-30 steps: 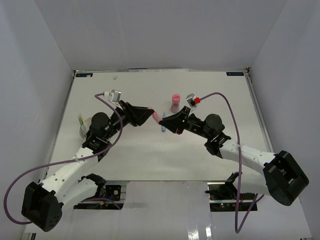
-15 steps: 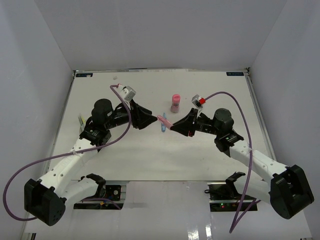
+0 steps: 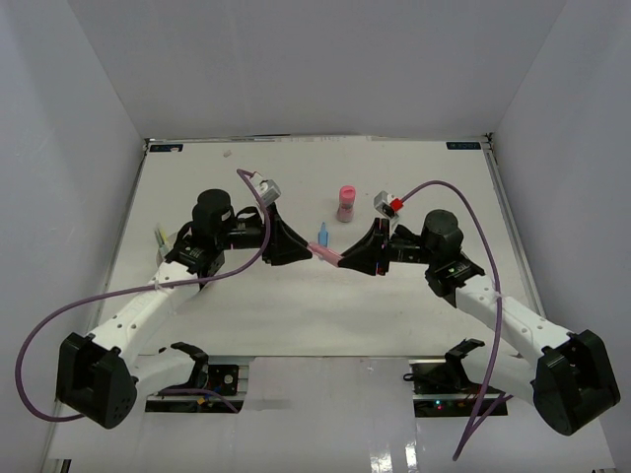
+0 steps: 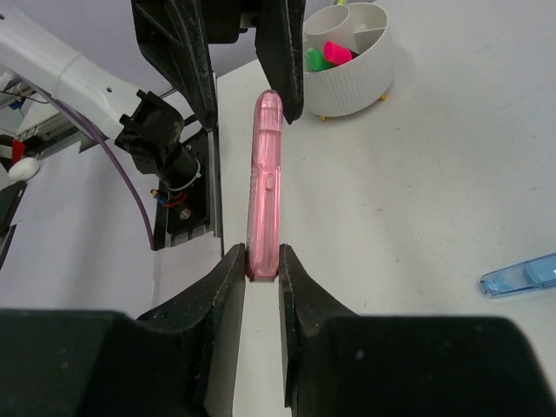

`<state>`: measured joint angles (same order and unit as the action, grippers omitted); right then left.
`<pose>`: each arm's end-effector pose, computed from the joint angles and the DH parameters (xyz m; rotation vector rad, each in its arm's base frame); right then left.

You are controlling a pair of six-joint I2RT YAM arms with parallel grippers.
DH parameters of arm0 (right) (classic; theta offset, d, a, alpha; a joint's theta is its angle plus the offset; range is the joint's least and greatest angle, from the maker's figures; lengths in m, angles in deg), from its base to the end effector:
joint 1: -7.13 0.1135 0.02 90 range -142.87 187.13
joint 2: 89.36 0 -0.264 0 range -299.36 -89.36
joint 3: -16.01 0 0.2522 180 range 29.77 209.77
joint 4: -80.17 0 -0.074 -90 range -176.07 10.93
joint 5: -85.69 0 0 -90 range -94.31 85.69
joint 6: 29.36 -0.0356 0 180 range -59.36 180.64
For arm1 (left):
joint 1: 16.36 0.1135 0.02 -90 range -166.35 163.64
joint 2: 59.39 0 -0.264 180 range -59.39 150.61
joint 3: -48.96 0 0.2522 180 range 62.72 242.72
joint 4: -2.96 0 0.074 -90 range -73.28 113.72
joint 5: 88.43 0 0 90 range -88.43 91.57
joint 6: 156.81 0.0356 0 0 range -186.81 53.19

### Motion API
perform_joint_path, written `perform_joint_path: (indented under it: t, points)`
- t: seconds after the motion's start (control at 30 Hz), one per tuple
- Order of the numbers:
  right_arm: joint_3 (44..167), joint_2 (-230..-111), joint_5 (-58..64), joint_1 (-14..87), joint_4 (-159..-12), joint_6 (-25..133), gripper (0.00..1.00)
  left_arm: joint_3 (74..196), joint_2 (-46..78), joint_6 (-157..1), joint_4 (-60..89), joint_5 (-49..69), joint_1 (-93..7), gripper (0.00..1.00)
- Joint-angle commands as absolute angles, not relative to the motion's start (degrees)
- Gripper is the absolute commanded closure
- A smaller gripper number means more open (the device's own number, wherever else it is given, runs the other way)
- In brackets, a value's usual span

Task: Sort the stationery into containers
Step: Close the pen cap on the pen.

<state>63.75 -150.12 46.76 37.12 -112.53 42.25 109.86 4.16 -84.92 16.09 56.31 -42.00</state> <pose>0.1881 0.1405 0.2865 -0.9055 1.4945 1.3309 0.2086 -0.1324 0.3125 0.8331 1.7743 -1.3913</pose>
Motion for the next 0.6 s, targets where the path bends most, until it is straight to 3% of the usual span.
perform_joint_path:
  t: [0.0,0.37,0.57]
  points:
    - [67.12,-150.36,48.68,36.83,-113.4,43.15,0.92,110.71,4.15,-85.0,13.82,60.36,-41.84,0.48]
    - [67.92,-153.08,50.35,36.92,-115.6,41.21,0.92,110.01,5.21,-86.85,11.53,62.12,-41.84,0.67]
    - [68.44,-154.4,51.58,36.92,-115.34,41.12,0.92,109.57,5.47,-87.2,11.0,63.0,-41.93,0.7]
